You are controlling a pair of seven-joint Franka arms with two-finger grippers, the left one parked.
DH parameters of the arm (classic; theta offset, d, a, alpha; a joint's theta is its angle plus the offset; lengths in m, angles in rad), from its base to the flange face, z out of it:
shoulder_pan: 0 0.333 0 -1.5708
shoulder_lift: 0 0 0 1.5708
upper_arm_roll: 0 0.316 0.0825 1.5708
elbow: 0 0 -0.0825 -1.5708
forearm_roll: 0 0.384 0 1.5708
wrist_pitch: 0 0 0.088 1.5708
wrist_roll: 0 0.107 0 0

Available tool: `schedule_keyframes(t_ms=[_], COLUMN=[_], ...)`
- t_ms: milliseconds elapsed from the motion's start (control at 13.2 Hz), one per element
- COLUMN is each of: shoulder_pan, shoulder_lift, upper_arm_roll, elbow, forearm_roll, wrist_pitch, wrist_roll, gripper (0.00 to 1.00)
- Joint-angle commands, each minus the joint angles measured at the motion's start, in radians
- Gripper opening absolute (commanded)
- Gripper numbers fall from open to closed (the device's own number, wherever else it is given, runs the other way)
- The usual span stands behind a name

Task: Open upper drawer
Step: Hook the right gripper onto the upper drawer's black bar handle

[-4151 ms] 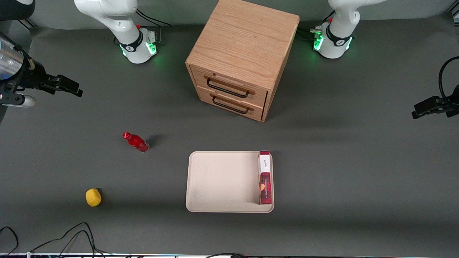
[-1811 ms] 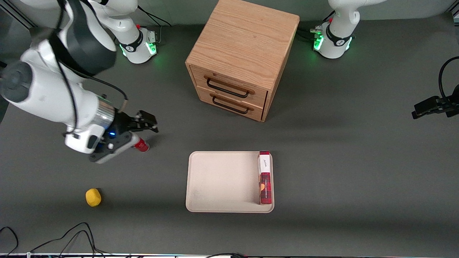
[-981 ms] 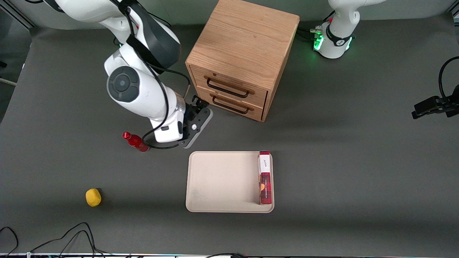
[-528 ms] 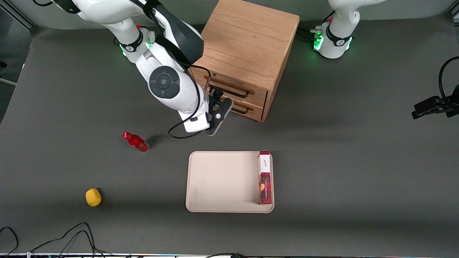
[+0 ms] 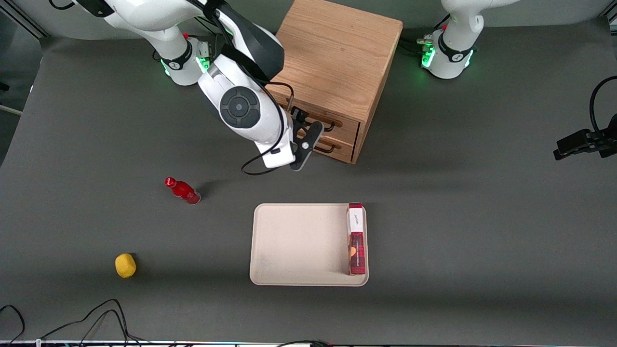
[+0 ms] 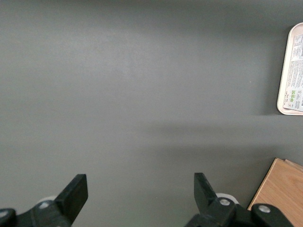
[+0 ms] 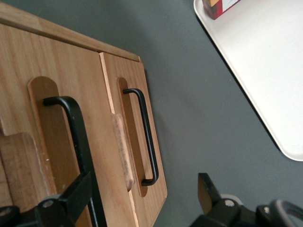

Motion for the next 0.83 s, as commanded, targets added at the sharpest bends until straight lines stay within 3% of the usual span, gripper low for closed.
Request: schedule_keyframes(t_ms=[0,755], shoulder_pan=[-0.009,-0.022], shoulder_lift=[-0.057,-0.07], upper_arm_roll=[0.015,0.031], elbow=[-0.079,-0.125], forearm_roll=[0.032,0.058], wrist_pitch=[0.022,0.037], wrist_roll=[0.014,-0.002], gripper=[1.0,1.0])
